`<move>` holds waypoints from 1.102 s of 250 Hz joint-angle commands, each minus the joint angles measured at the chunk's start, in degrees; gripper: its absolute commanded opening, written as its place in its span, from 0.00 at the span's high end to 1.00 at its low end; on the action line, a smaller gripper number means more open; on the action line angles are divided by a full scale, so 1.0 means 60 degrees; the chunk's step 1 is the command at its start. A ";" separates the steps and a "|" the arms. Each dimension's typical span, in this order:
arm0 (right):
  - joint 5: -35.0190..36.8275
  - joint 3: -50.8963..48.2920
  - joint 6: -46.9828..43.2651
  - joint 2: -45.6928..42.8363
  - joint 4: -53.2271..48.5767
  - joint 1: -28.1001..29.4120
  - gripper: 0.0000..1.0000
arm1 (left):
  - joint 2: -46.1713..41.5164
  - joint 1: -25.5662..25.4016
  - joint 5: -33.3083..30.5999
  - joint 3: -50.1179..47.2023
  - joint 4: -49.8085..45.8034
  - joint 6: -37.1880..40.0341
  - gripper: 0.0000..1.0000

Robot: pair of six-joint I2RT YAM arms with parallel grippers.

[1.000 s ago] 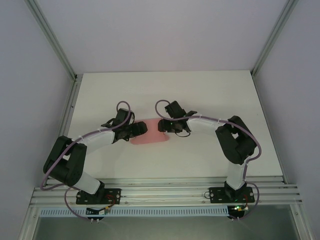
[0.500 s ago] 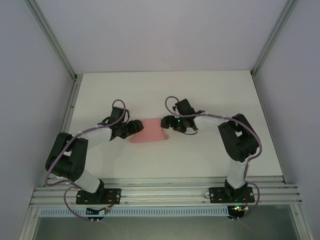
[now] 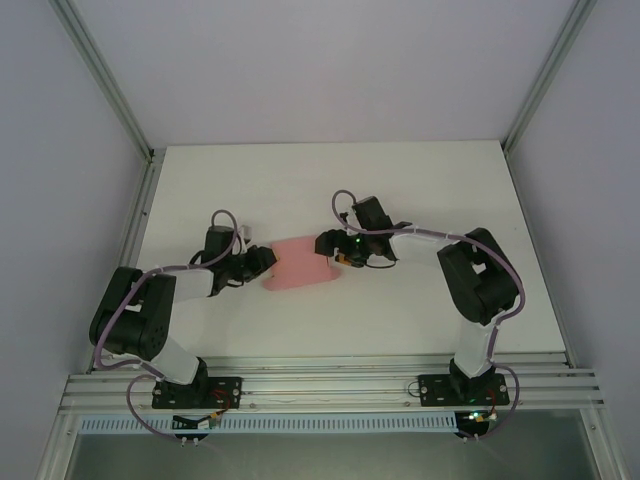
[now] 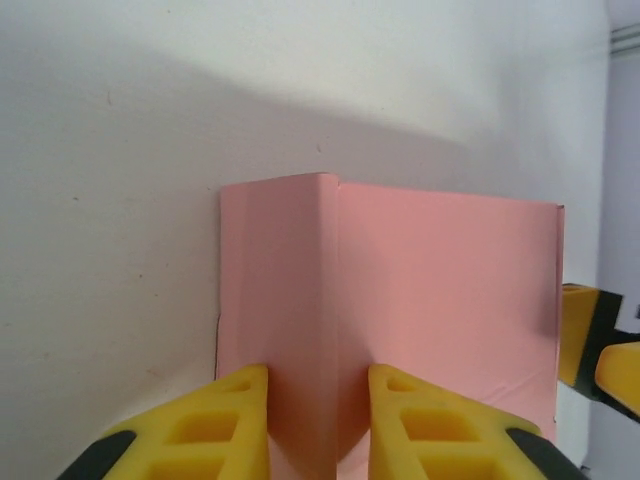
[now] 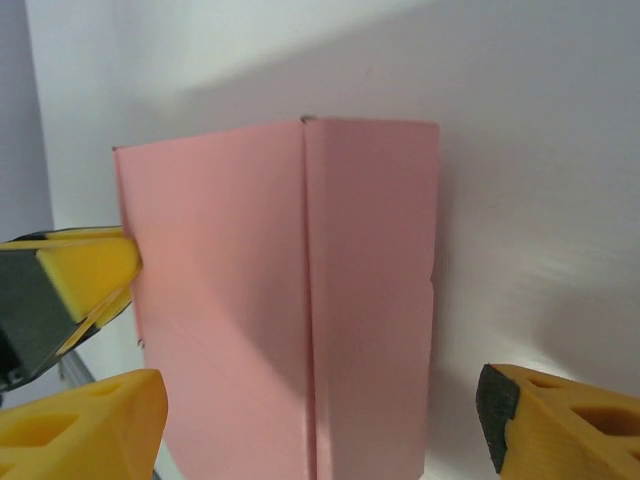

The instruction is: Assemble paper box

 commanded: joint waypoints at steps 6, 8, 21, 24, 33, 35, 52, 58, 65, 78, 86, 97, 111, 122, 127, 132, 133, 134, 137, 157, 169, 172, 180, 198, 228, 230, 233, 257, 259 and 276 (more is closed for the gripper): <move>-0.0750 -0.0058 0.0216 0.0113 0.0202 -0.0129 0.19 | 0.0419 0.0251 0.0775 -0.0524 0.1001 -0.0573 0.81; -0.0761 -0.0057 0.0216 0.0108 0.0196 -0.0123 0.19 | 0.0444 0.0260 0.0798 -0.0543 0.1041 -0.0593 0.81; -0.0879 -0.0043 0.0216 0.0170 0.0198 -0.0160 0.19 | 0.0555 0.0329 0.1028 -0.0630 0.1377 -0.0703 0.81; -0.0920 -0.0039 0.0205 0.0190 0.0220 -0.0166 0.19 | 0.0578 0.0349 0.1093 -0.0640 0.1443 -0.0705 0.81; -0.1057 -0.0014 0.0187 0.0234 0.0279 -0.0187 0.19 | 0.0593 0.0378 0.1157 -0.0663 0.1515 -0.0734 0.81; -0.1087 -0.0002 0.0183 0.0237 0.0289 -0.0182 0.19 | 0.0593 0.0387 0.1161 -0.0665 0.1503 -0.0736 0.81; -0.1473 0.0193 0.0102 0.0424 0.0297 -0.0189 0.20 | 0.0557 0.0403 0.1145 -0.0676 0.1445 -0.0639 0.82; -0.1582 0.0267 0.0105 0.0499 0.0297 -0.0187 0.20 | 0.0543 0.0397 0.1094 -0.0686 0.1437 -0.0646 0.82; -0.1688 0.0317 0.0130 0.0589 0.0355 -0.0186 0.20 | 0.0539 0.0414 0.1070 -0.0682 0.1415 -0.0648 0.82; -0.1930 0.0383 0.0168 0.0784 0.0568 -0.0198 0.21 | 0.0549 0.0414 0.1071 -0.0688 0.1435 -0.0659 0.82; -0.2099 0.0416 0.0279 0.0893 0.0724 -0.0191 0.22 | 0.0564 0.0385 0.1083 -0.0681 0.1448 -0.0651 0.82; -0.2455 0.0426 0.0428 0.1030 0.1062 -0.0207 0.25 | 0.0594 0.0411 0.1071 -0.0694 0.1468 -0.0700 0.82; -0.2867 0.0406 0.0664 0.1135 0.1547 -0.0213 0.31 | 0.0615 0.0416 0.1075 -0.0681 0.1474 -0.0663 0.82; -0.3189 0.0327 0.0921 0.1166 0.2082 -0.0216 0.38 | 0.0623 0.0410 0.1038 -0.0666 0.1469 -0.0678 0.82; -0.3294 0.0299 0.1051 0.1152 0.2288 -0.0213 0.42 | 0.0623 0.0410 0.1039 -0.0665 0.1491 -0.0671 0.82; -0.3393 0.0267 0.1152 0.1140 0.2500 -0.0218 0.46 | 0.0625 0.0425 0.1067 -0.0644 0.1521 -0.0673 0.82; -0.3412 0.0259 0.1160 0.1136 0.2541 -0.0219 0.47 | 0.0624 0.0417 0.1068 -0.0648 0.1525 -0.0675 0.82; -0.3436 0.0255 0.1171 0.1134 0.2576 -0.0211 0.48 | 0.0623 0.0414 0.1069 -0.0650 0.1526 -0.0677 0.82; -0.3496 0.0240 0.1211 0.1136 0.2682 -0.0209 0.50 | 0.0625 0.0420 0.1062 -0.0650 0.1539 -0.0676 0.82; -0.3660 0.0217 0.1375 0.1021 0.2955 -0.0232 0.61 | 0.0601 0.0415 0.1082 -0.0594 0.1604 -0.0656 0.80; -0.3638 0.0230 0.1395 0.0906 0.2909 -0.0255 0.65 | 0.0548 0.0410 0.1069 -0.0515 0.1633 -0.0648 0.79; -0.3625 0.0222 0.1412 0.0877 0.2888 -0.0258 0.66 | 0.0518 0.0410 0.1097 -0.0495 0.1642 -0.0650 0.78; -0.3634 0.0235 0.1433 0.0787 0.2793 -0.0285 0.67 | 0.0432 0.0411 0.1149 -0.0409 0.1678 -0.0592 0.76; -0.3608 0.0164 0.1622 0.0562 0.2653 -0.0386 0.68 | 0.0023 0.0414 0.0996 -0.0130 0.1617 -0.0496 0.62; -0.3395 0.0176 0.2383 0.0187 0.1834 -0.0652 0.67 | -0.1269 0.0307 0.0818 0.0937 0.0397 0.0961 0.23; -0.3389 0.0177 0.2442 0.0152 0.1776 -0.0693 0.67 | -0.1366 0.0293 0.0791 0.1020 0.0271 0.1157 0.21; -0.3373 0.0181 0.2554 0.0133 0.1698 -0.0692 0.67 | -0.1523 0.0231 0.0716 0.1158 0.0038 0.1492 0.18; -0.3483 0.0406 0.3351 -0.0133 0.0551 -0.0885 0.66 | -0.2698 -0.0668 -0.1208 0.2481 -0.2641 0.4519 0.08; -0.3499 0.0458 0.3373 -0.0140 0.0368 -0.0891 0.67 | -0.2782 -0.0771 -0.1346 0.2567 -0.2814 0.4792 0.08; -0.3429 0.0924 0.3495 -0.0276 -0.1502 -0.1005 0.65 | -0.3378 -0.1457 -0.1711 0.3078 -0.3855 0.6973 0.02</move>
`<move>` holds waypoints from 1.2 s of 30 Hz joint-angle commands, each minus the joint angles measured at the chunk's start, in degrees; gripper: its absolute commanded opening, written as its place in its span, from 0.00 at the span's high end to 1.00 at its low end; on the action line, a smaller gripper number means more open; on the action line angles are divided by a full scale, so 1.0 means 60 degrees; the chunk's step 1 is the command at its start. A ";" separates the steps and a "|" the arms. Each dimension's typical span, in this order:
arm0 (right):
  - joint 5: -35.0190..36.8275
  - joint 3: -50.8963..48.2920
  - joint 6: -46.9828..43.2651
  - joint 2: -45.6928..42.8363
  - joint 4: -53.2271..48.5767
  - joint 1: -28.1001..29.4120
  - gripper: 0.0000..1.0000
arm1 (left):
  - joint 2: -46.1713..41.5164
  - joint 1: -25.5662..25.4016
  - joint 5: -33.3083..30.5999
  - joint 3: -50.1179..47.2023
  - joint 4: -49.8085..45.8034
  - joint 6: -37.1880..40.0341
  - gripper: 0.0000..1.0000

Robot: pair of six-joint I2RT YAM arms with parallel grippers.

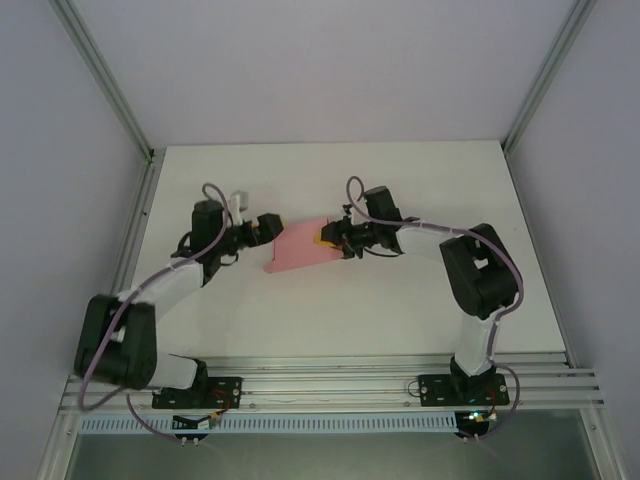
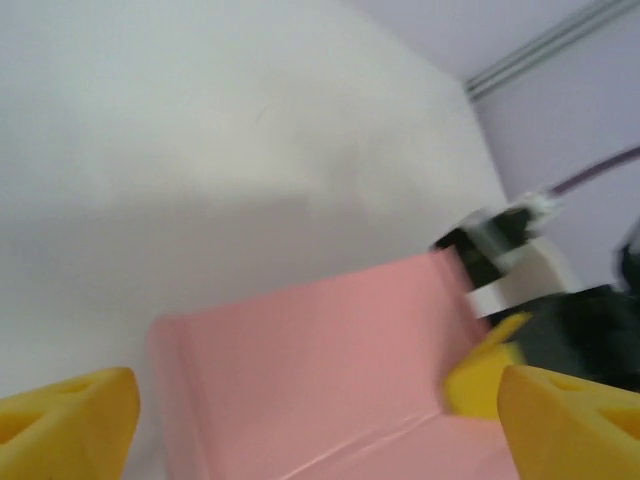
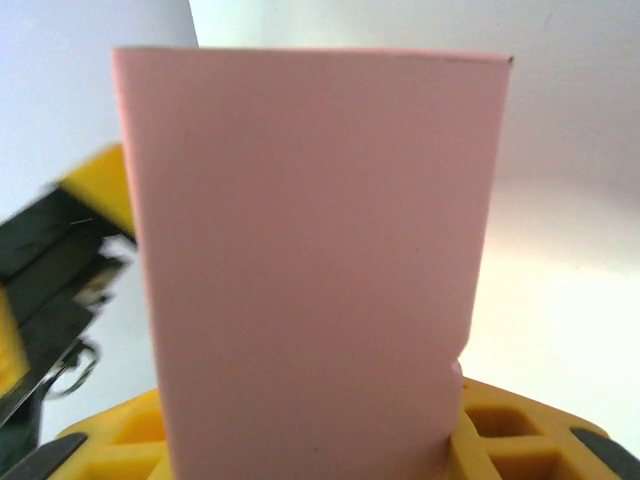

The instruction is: Assemble paper box

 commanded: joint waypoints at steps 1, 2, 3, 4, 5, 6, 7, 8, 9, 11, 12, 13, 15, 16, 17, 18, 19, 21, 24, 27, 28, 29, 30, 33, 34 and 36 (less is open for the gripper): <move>-0.0257 0.0691 0.0863 -0.0450 -0.2651 -0.0202 0.65 | -0.1330 -0.1104 -0.1293 0.1121 -0.2657 0.4662 0.02; -0.0261 0.0828 0.0904 -0.0502 -0.3287 -0.0247 0.65 | -0.1545 -0.1426 -0.1147 0.1263 -0.3161 0.5743 0.00; -0.0343 0.0901 0.1009 -0.0564 -0.3665 -0.0319 0.65 | -0.1717 -0.1768 -0.0944 0.1428 -0.3766 0.6864 0.00; -0.0381 0.0907 0.1123 -0.0665 -0.3899 -0.0360 0.65 | -0.1869 -0.2103 -0.0824 0.1561 -0.4300 0.7874 0.00; -0.0397 0.0910 0.1195 -0.0825 -0.4048 -0.0396 0.65 | -0.1950 -0.2512 -0.0989 0.1654 -0.4642 0.8804 0.00; -0.0372 0.0936 0.1262 -0.0960 -0.4283 -0.0430 0.65 | -0.1927 -0.2839 -0.1214 0.1780 -0.5249 0.9508 0.00; -0.0400 0.0994 0.1381 -0.1090 -0.4620 -0.0459 0.64 | -0.1819 -0.3221 -0.1565 0.1973 -0.5846 1.0293 0.00; -0.0559 0.1049 0.1518 -0.1157 -0.4837 -0.0501 0.64 | -0.1691 -0.3514 -0.1986 0.2120 -0.6121 1.0698 0.00; -0.0761 0.1046 0.1720 -0.1245 -0.4944 -0.0556 0.64 | -0.1533 -0.3720 -0.2349 0.2223 -0.6250 1.0960 0.00; -0.1065 0.0875 0.2472 -0.1444 -0.4947 -0.0678 0.64 | -0.1085 -0.4008 -0.2730 0.2535 -0.6528 1.1481 0.00; -0.1242 0.0779 0.2757 -0.1499 -0.4857 -0.0735 0.65 | -0.0854 -0.4115 -0.2809 0.2694 -0.6646 1.1642 0.00; -0.1368 0.0687 0.3000 -0.1560 -0.4751 -0.0778 0.66 | -0.0589 -0.4257 -0.2877 0.2933 -0.6882 1.1847 0.00; -0.1496 0.0617 0.3301 -0.1595 -0.4836 -0.0881 0.66 | -0.0151 -0.4507 -0.3131 0.3280 -0.7112 1.2129 0.02; -0.1649 0.0617 0.3426 -0.1564 -0.4860 -0.0918 0.66 | 0.0003 -0.4600 -0.3305 0.3389 -0.7111 1.2253 0.03; -0.1787 0.0585 0.3568 -0.1536 -0.4880 -0.0955 0.65 | 0.0132 -0.4673 -0.3559 0.3428 -0.7005 1.2333 0.03; -0.1962 0.0551 0.3766 -0.1495 -0.4870 -0.0988 0.64 | 0.0266 -0.4741 -0.3904 0.3424 -0.6785 1.2414 0.04; -0.2076 0.0531 0.3880 -0.1468 -0.4823 -0.0985 0.64 | 0.0371 -0.4815 -0.4219 0.3439 -0.6573 1.2513 0.06; -0.2188 0.0501 0.4013 -0.1454 -0.4903 -0.1004 0.64 | 0.0572 -0.4980 -0.4867 0.3439 -0.6009 1.2554 0.07; -0.2315 0.0499 0.4264 -0.1500 -0.4843 -0.1033 0.63 | 0.0741 -0.5121 -0.5254 0.3321 -0.5421 1.2843 0.10; -0.2516 0.0543 0.4497 -0.1511 -0.4747 -0.1045 0.62 | 0.0867 -0.5180 -0.5665 0.3205 -0.4870 1.2968 0.20; -0.2571 0.0537 0.4556 -0.1492 -0.4750 -0.1054 0.62 | 0.0926 -0.5198 -0.5826 0.3206 -0.4801 1.2986 0.25; -0.2633 0.0538 0.4638 -0.1490 -0.4740 -0.1061 0.61 | 0.1000 -0.5191 -0.6008 0.3207 -0.4806 1.2998 0.31; -0.2694 0.0559 0.4643 -0.1497 -0.4681 -0.1056 0.61 | 0.1043 -0.5195 -0.6139 0.3212 -0.4454 1.3020 0.35; -0.2741 0.0574 0.4651 -0.1508 -0.4658 -0.1102 0.60 | 0.1134 -0.5195 -0.6466 0.3162 -0.4318 1.3159 0.44; -0.2733 0.0566 0.4654 -0.1539 -0.4653 -0.1120 0.58 | 0.1146 -0.5188 -0.6560 0.3124 -0.4261 1.3184 0.47; -0.2699 0.0532 0.4673 -0.1586 -0.4558 -0.1127 0.51 | 0.1156 -0.5188 -0.6602 0.3088 -0.4197 1.3222 0.53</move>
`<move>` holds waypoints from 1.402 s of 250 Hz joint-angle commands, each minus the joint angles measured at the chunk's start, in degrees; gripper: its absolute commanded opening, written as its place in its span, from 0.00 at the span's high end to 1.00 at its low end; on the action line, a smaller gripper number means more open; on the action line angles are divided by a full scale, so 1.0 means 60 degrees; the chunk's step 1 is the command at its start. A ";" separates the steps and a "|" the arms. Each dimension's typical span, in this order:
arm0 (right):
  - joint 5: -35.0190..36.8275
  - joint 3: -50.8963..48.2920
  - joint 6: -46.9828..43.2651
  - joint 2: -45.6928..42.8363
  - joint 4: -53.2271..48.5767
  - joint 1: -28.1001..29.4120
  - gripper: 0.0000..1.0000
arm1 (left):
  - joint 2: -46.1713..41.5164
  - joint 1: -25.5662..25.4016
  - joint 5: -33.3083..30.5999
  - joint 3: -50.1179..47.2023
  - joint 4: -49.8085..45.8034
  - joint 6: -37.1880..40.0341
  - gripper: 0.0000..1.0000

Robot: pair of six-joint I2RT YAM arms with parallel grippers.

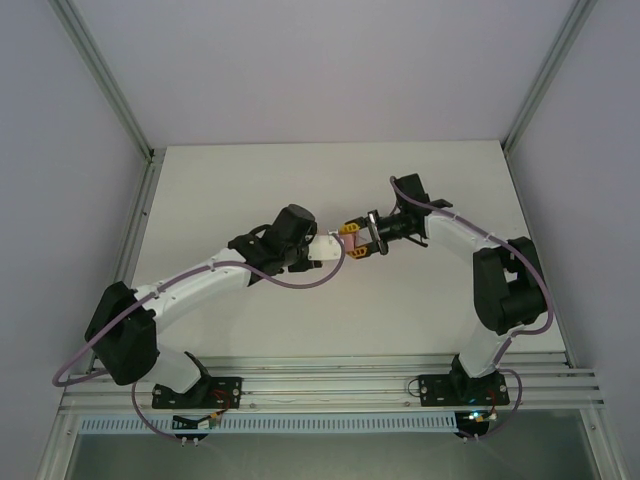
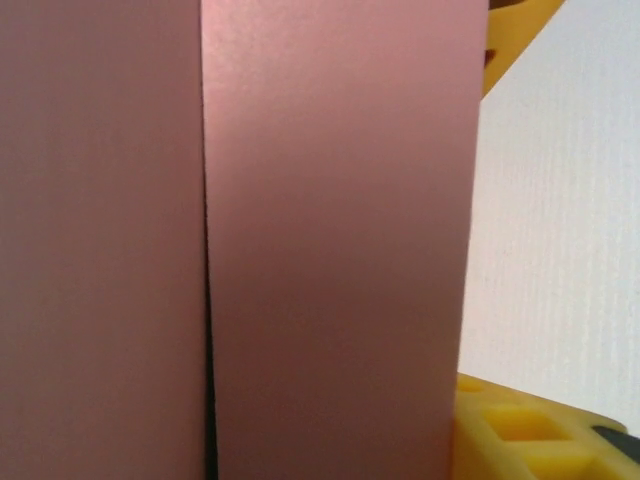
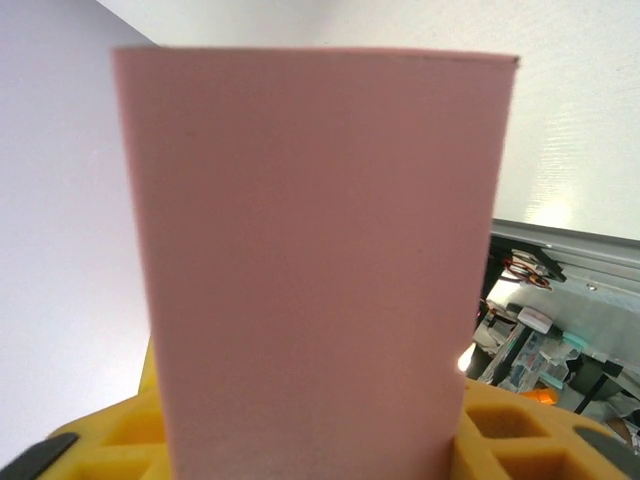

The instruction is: Assemble paper box

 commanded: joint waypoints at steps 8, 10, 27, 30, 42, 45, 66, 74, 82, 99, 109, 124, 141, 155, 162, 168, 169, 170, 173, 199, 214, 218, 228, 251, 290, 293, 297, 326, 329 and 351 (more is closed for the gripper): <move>-0.0596 -0.0050 -0.0095 -0.0235 -0.0027 0.0078 0.47 | 0.0055 -0.0030 -0.0582 -0.0024 0.0633 0.0267 0.56; -0.0582 -0.0049 -0.0116 -0.0245 -0.0013 0.0078 0.47 | 0.0054 -0.0033 -0.0575 -0.0024 0.0634 0.0270 0.56; -0.0468 -0.0038 -0.0282 -0.0341 -0.0025 0.0038 0.39 | 0.0073 -0.0030 -0.0517 0.0011 0.0625 0.0265 0.58; -0.0437 -0.0035 -0.0306 -0.0369 -0.0020 0.0022 0.37 | 0.0069 -0.0030 -0.0511 0.0019 0.0603 0.0278 0.58; -0.0158 -0.0049 -0.0589 -0.0497 -0.0127 -0.0098 0.28 | 0.0097 -0.0030 -0.0465 0.0033 0.0570 0.0265 0.59; -0.0054 -0.0060 -0.0709 -0.0541 -0.0205 -0.0142 0.28 | 0.0105 -0.0030 -0.0447 0.0042 0.0532 0.0261 0.60; 0.0629 -0.0022 -0.1966 -0.0855 -0.0653 -0.0690 0.20 | 0.0209 0.0050 -0.0139 0.0226 -0.0241 0.0270 0.59; 0.1072 0.0078 -0.2847 -0.1022 -0.1074 -0.1006 0.11 | 0.0303 0.0086 -0.0038 0.0378 -0.0678 0.0279 0.59; 0.1826 0.0310 -0.3883 -0.1209 -0.1838 -0.1352 0.09 | 0.0407 0.0128 0.0045 0.0557 -0.1121 0.0199 0.59; 0.4735 0.1077 -0.6139 -0.1786 -0.3529 -0.1822 0.00 | 0.0670 0.0309 0.0556 0.1026 -0.2355 0.0121 0.60; 0.6978 0.1222 -0.7349 -0.2438 -0.3494 -0.1752 0.00 | 0.0815 0.0436 0.0815 0.1249 -0.2828 -0.0002 0.61; 0.9138 0.0489 -0.8282 -0.3727 -0.2203 -0.1686 0.00 | 0.0967 0.0697 0.1421 0.1486 -0.3336 0.0036 0.61; 0.9449 -0.0960 -0.9189 -0.5180 0.0421 -0.1810 0.00 | 0.1160 0.1013 0.2194 0.1639 -0.3521 0.0171 0.61; 0.9273 -0.2363 -0.9469 -0.6066 0.2882 -0.1881 0.00 | 0.1453 0.1189 0.2740 0.1943 -0.4166 0.0418 0.60; 0.8334 -0.2880 -1.0096 -0.6298 0.3633 -0.1889 0.00 | 0.1650 0.1235 0.2847 0.2158 -0.4497 0.0444 0.60; 0.7383 -0.2998 -1.0699 -0.6397 0.3905 -0.1890 0.00 | 0.1825 0.1279 0.2923 0.2347 -0.4811 0.0455 0.60; 0.7221 -0.2996 -1.0778 -0.6398 0.3914 -0.1895 0.00 | 0.1855 0.1279 0.2928 0.2384 -0.4856 0.0461 0.60; 0.7067 -0.2987 -1.0853 -0.6399 0.3904 -0.1890 0.00 | 0.1884 0.1294 0.2930 0.2418 -0.4908 0.0463 0.60; 0.6644 -0.2941 -1.1044 -0.6395 0.3803 -0.1863 0.00 | 0.1972 0.1305 0.2932 0.2508 -0.5025 0.0436 0.60; 0.4516 -0.2229 -1.2947 -0.6073 0.1834 -0.1298 0.01 | 0.2691 0.1414 0.2988 0.3001 -0.5620 0.0283 0.59; 0.5073 -0.2148 -1.4355 -0.5902 0.1086 -0.0511 0.03 | 0.3004 0.1434 0.3041 0.3133 -0.5720 0.0276 0.59; 0.5198 -0.2145 -1.4714 -0.5869 0.0925 -0.0301 0.03 | 0.3082 0.1434 0.3068 0.3147 -0.5756 0.0287 0.59; 0.5463 -0.2163 -1.5368 -0.5718 0.0618 0.0180 0.04 | 0.3270 0.1439 0.3104 0.3223 -0.5747 0.0288 0.59; 0.5784 -0.2014 -1.5860 -0.5144 0.0196 0.0792 0.09 | 0.3523 0.1456 0.3333 0.3442 -0.5824 0.0294 0.59; 0.6233 -0.1717 -1.5193 -0.3781 0.0501 0.0992 0.35 | 0.3624 0.1490 0.3771 0.3594 -0.5787 0.0326 0.59; 0.6225 -0.1695 -1.5187 -0.3670 0.0496 0.1003 0.36 | 0.3638 0.1493 0.3785 0.3601 -0.5791 0.0364 0.59; 0.6192 -0.1653 -1.5212 -0.3545 0.0501 0.1028 0.37 | 0.3649 0.1494 0.3807 0.3602 -0.5791 0.0395 0.59; 0.5792 -0.1282 -1.5352 -0.2748 0.0583 0.1190 0.46 | 0.3864 0.1494 0.3728 0.3815 -0.5941 0.0455 0.59; 0.5743 -0.1249 -1.5366 -0.2675 0.0592 0.1204 0.46 | 0.3894 0.1494 0.3726 0.3845 -0.5971 0.0457 0.59; 0.5667 -0.0986 -1.5326 -0.2212 0.0716 0.1288 0.51 | 0.4043 0.1494 0.3753 0.3988 -0.6066 0.0455 0.59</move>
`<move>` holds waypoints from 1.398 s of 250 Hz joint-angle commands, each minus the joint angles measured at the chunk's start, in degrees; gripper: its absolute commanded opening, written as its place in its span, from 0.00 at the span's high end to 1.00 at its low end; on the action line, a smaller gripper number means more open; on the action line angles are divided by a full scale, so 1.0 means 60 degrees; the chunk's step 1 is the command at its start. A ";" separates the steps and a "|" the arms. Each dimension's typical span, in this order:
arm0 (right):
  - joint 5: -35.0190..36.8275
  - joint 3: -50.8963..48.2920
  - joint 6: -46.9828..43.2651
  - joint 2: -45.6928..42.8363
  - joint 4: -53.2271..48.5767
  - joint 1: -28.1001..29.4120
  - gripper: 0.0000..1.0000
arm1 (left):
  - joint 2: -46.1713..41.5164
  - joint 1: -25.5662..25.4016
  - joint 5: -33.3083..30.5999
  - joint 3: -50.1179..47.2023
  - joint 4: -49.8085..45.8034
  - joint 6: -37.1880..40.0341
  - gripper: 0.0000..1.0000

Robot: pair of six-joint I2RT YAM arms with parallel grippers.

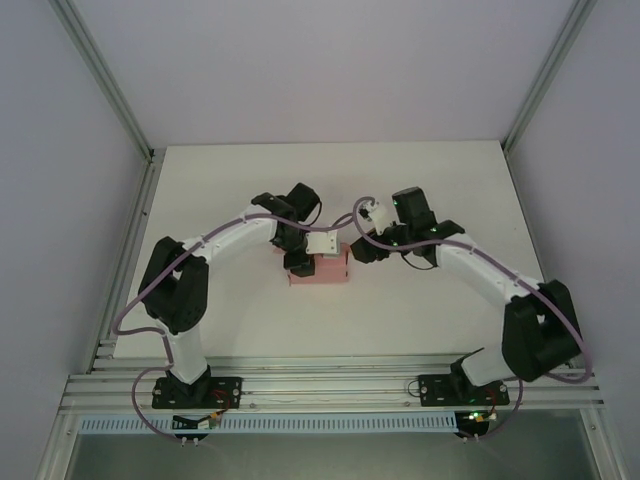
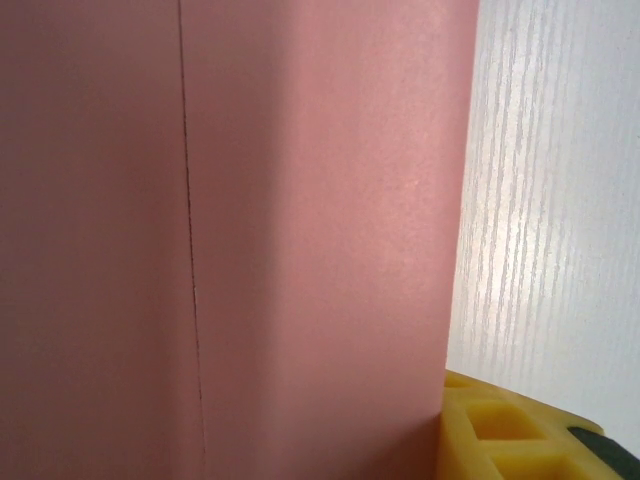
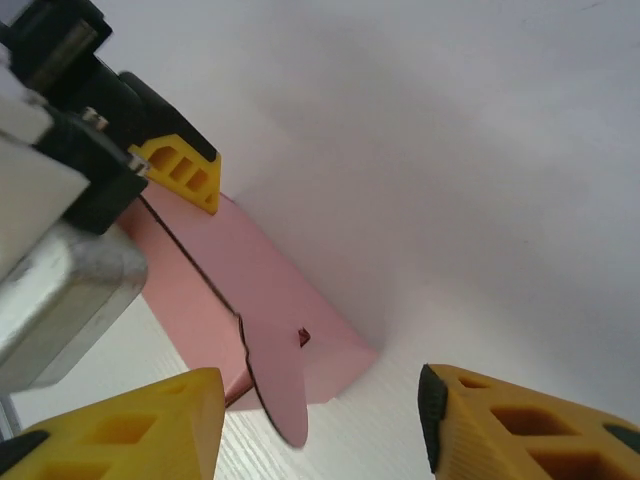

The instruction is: Assemble paper box

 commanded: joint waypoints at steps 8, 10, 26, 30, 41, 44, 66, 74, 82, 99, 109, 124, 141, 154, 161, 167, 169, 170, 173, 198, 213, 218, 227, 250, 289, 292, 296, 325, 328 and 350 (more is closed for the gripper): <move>-0.0309 0.0652 -0.0246 0.0511 0.0106 0.0196 0.55 | 0.0410 0.0071 0.0417 0.0385 -0.0468 0.0218 0.59; -0.0286 0.0683 -0.0233 0.0541 0.0100 0.0196 0.56 | 0.0424 0.0070 0.0424 0.0397 -0.0479 0.0214 0.59; -0.0161 0.0860 -0.0152 0.0755 -0.0003 0.0243 0.66 | 0.0486 0.0066 0.0417 0.0458 -0.0475 0.0163 0.59; -0.0132 0.0890 -0.0149 0.0773 -0.0046 0.0267 0.67 | 0.0507 0.0068 0.0424 0.0479 -0.0473 0.0163 0.59; -0.0064 0.0898 -0.0151 0.0804 -0.0098 0.0331 0.72 | 0.0531 0.0069 0.0420 0.0517 -0.0470 0.0107 0.59; -0.0024 0.0898 -0.0140 0.0812 -0.0094 0.0353 0.74 | 0.0551 0.0070 0.0426 0.0530 -0.0472 0.0092 0.59; 0.0319 0.0892 -0.0123 0.0712 -0.0331 0.0518 0.81 | 0.0575 0.0066 0.0405 0.0575 -0.0478 0.0030 0.59; 0.0525 0.0849 -0.0073 0.0659 -0.0410 0.0587 0.83 | 0.0575 0.0071 0.0402 0.0577 -0.0479 0.0001 0.59; 0.0704 0.0812 -0.0035 0.0591 -0.0460 0.0654 0.86 | 0.0587 0.0066 0.0388 0.0578 -0.0500 0.0002 0.59; 0.1102 0.0789 0.0109 0.0456 -0.0765 0.0737 0.90 | 0.0611 0.0064 0.0337 0.0578 -0.0461 -0.0045 0.59; 0.1284 0.0715 0.0217 0.0361 -0.0813 0.0791 0.92 | 0.0603 0.0060 0.0330 0.0604 -0.0435 -0.0107 0.59; 0.1541 0.0539 0.0512 0.0194 -0.0642 0.0862 0.96 | 0.0612 0.0069 0.0301 0.0647 -0.0389 -0.0237 0.59; 0.1623 0.0397 0.1067 0.0068 -0.0389 0.1007 1.00 | 0.0605 0.0070 0.0349 0.0694 -0.0246 -0.0453 0.59; 0.1621 0.0314 0.1442 0.0017 -0.0023 0.1172 1.00 | 0.0619 0.0069 0.0410 0.0749 -0.0134 -0.0639 0.59; 0.1757 0.0259 0.1936 0.0000 0.0201 0.1302 1.00 | 0.0626 0.0070 0.0476 0.0793 -0.0100 -0.0732 0.59; 0.1924 0.0198 0.2229 0.0007 0.0408 0.1401 1.00 | 0.0633 0.0062 0.0542 0.0822 -0.0077 -0.0776 0.59; 0.1990 0.0181 0.2334 0.0008 0.0490 0.1442 1.00 | 0.0641 0.0068 0.0558 0.0825 -0.0063 -0.0792 0.59; 0.2023 0.0166 0.2388 0.0003 0.0538 0.1466 1.00 | 0.0637 0.0069 0.0567 0.0833 -0.0058 -0.0800 0.59; 0.2137 0.0133 0.2561 0.0006 0.0666 0.1526 1.00 | 0.0634 0.0069 0.0587 0.0840 -0.0023 -0.0850 0.59; 0.3195 -0.0268 0.4287 0.0129 0.1921 0.1933 1.00 | 0.0650 0.0038 0.0658 0.0877 0.0157 -0.1033 0.59; 0.4105 -0.0439 0.5213 0.0187 0.2470 0.2235 1.00 | 0.0670 0.0002 0.0650 0.0905 0.0228 -0.1115 0.59; 0.4239 -0.0535 0.5322 0.0188 0.2717 0.2346 1.00 | 0.0665 -0.0004 0.0654 0.0918 0.0196 -0.1115 0.59; 0.4652 -0.0686 0.5510 0.0196 0.3092 0.2571 1.00 | 0.0673 -0.0028 0.0636 0.0936 0.0183 -0.1128 0.59; 0.5161 -0.0739 0.5966 0.0312 0.3257 0.2775 1.00 | 0.0655 -0.0048 0.0548 0.0914 0.0195 -0.1155 0.58; 0.4992 -0.0772 0.6457 0.0553 0.3250 0.2869 1.00 | 0.0664 -0.0077 0.0598 0.0929 0.0285 -0.1293 0.59; 0.4986 -0.0781 0.6445 0.0568 0.3287 0.2906 1.00 | 0.0663 -0.0077 0.0633 0.0929 0.0284 -0.1302 0.58; 0.5016 -0.0797 0.6436 0.0570 0.3340 0.2959 1.00 | 0.0663 -0.0077 0.0656 0.0929 0.0284 -0.1314 0.59; 0.5134 -0.0994 0.6185 0.0685 0.3399 0.3090 1.00 | 0.0678 -0.0093 0.0543 0.0912 0.0342 -0.1324 0.59; 0.5121 -0.1035 0.6127 0.0689 0.3393 0.3087 1.00 | 0.0677 -0.0094 0.0524 0.0914 0.0342 -0.1328 0.59; 0.5190 -0.1440 0.5727 0.0616 0.3454 0.3139 1.00 | 0.0692 -0.0104 0.0359 0.0882 0.0357 -0.1321 0.58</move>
